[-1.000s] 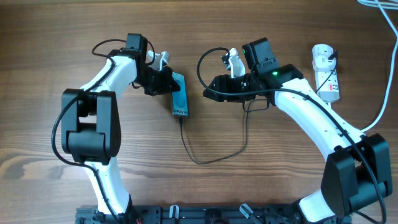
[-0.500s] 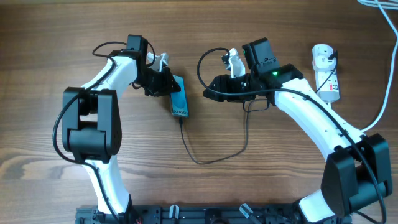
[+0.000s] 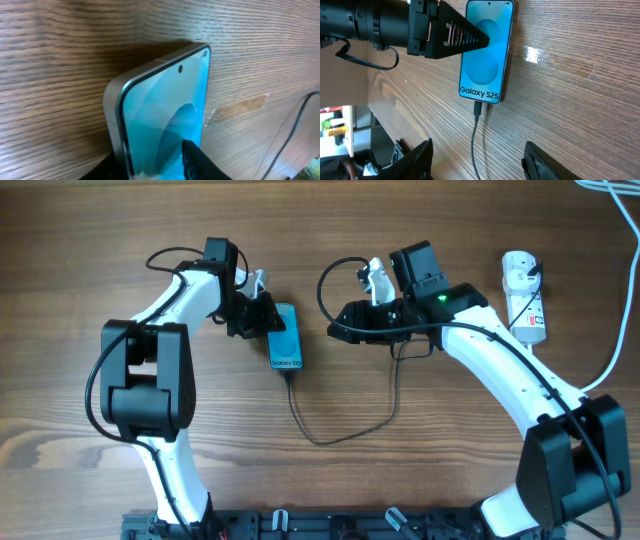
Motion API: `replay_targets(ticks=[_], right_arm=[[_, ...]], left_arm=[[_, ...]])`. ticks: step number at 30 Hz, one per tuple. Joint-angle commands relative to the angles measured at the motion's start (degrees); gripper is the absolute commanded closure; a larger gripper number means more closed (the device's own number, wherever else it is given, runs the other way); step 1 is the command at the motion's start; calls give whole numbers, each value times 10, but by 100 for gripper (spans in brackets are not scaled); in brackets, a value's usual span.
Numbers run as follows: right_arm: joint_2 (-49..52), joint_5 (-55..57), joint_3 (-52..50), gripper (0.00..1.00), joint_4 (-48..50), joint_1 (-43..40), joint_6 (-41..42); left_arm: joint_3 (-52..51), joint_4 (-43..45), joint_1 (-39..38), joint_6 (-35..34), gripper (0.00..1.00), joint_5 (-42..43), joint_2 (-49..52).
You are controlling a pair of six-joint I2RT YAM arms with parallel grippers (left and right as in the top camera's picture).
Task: Plug charger to phone and switch on socket
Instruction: 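Lower the phone flat onto the table with the left gripper and release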
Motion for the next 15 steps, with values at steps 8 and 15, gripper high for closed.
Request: replay_targets(ticks=[8,15], right_arm=[[-4,14,8,40,-5,1,-26],[-4,26,8,37,-9,1,-26]], left_arm=[[0,-3,2,3,57,-69,9],[0,-3,2,0,53,-108,9]])
